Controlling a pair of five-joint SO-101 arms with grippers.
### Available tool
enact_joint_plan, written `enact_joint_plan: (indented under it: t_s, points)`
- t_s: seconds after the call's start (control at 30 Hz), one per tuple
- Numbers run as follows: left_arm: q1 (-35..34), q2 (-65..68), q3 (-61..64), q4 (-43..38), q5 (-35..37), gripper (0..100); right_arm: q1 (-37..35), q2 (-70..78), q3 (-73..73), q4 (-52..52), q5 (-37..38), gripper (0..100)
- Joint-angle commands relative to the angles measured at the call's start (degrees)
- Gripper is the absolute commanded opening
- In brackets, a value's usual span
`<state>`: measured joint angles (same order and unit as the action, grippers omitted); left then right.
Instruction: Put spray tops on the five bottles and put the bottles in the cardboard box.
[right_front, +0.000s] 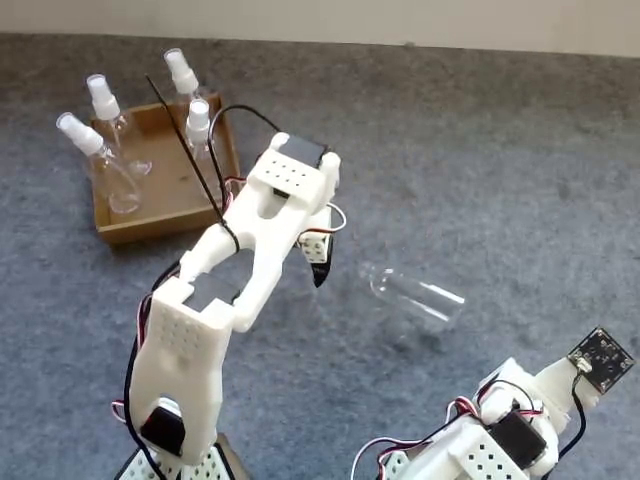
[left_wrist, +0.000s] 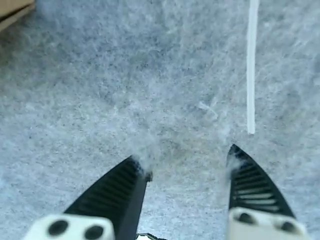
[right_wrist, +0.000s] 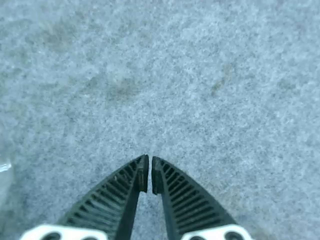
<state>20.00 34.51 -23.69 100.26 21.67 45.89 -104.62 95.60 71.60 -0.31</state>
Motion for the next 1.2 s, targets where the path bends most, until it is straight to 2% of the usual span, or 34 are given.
enact_joint_plan:
  t_s: [0.0, 0.87, 0.97, 1.17]
  points:
    - [0.7, -3.6, -0.2, 0.5, -0.5, 19, 0.7, -0.7, 6.7, 0.2, -0.2, 1.2]
    - [0.7, -4.0, -0.7, 0.9, -0.4, 19, 0.7, -0.7, 6.7, 0.2, -0.2, 1.2]
    - [0.7, -4.1, -0.7, 0.9, -0.4, 26, 0.7, -0.7, 6.7, 0.2, -0.2, 1.2]
    - [3.7, -4.0, -0.6, 0.9, 0.0, 52, 0.7, -0.7, 6.7, 0.2, -0.2, 1.2]
